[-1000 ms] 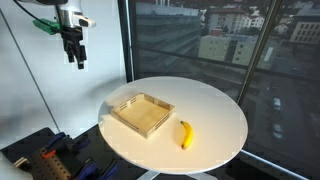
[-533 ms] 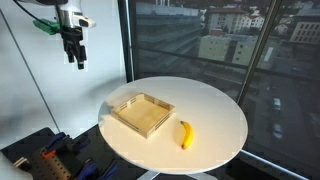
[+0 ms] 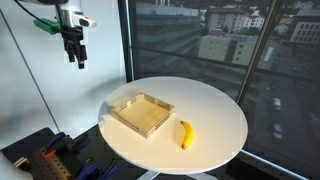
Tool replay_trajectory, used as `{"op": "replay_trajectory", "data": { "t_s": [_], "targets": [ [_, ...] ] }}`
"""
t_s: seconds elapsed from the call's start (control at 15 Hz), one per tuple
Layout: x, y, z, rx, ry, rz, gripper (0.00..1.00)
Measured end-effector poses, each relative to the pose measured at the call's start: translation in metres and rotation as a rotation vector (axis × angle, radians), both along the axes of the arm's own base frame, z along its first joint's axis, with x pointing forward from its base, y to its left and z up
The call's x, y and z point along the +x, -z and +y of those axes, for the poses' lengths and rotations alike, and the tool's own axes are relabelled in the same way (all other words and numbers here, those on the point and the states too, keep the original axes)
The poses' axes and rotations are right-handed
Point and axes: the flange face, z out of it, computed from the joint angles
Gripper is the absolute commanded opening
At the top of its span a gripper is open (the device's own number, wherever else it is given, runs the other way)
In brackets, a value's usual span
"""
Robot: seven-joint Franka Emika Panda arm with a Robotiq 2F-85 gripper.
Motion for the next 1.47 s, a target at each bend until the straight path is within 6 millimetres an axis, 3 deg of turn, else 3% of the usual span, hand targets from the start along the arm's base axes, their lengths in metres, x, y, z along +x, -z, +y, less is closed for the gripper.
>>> {"op": "replay_trajectory", "data": {
  "t_s": [0.67,1.47],
  "targets": [
    [0.012,-0.007,-0.022,-0.002,0.052,-0.027,1.0],
    [0.05,-0.017,-0.077,-0.03,0.147,-0.048,1.0]
  ]
}}
